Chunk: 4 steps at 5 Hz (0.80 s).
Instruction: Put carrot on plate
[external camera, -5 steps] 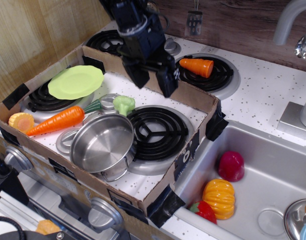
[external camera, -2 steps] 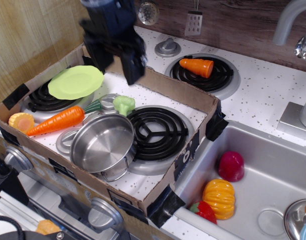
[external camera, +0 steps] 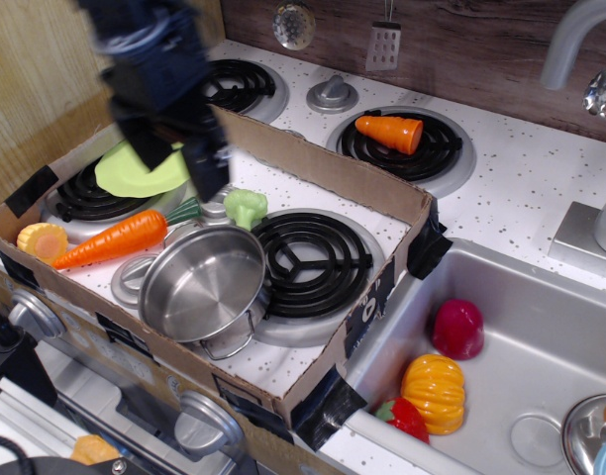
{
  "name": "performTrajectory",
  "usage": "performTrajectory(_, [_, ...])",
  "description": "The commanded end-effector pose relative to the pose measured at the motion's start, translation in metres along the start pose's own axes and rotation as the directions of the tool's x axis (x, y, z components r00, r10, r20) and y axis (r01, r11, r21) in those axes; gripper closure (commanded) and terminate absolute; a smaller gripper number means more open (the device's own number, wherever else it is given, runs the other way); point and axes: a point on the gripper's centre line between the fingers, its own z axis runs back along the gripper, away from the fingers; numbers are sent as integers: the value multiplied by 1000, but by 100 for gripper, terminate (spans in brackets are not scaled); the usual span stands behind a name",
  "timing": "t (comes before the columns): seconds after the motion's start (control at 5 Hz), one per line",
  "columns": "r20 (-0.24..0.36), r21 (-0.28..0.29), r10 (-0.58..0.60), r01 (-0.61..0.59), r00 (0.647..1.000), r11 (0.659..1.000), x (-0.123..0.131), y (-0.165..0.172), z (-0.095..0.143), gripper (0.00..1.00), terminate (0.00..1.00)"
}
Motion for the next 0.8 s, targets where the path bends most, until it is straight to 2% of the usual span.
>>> performTrajectory(0.0, [33,2,-54,54,998,999,-19,32,-12,0,0])
performTrajectory(0.2, [31,12,-105,105,994,994,-28,42,-20,0,0])
performTrajectory(0.6, [45,64,-124,121,991,991,-52,61,-30,0,0])
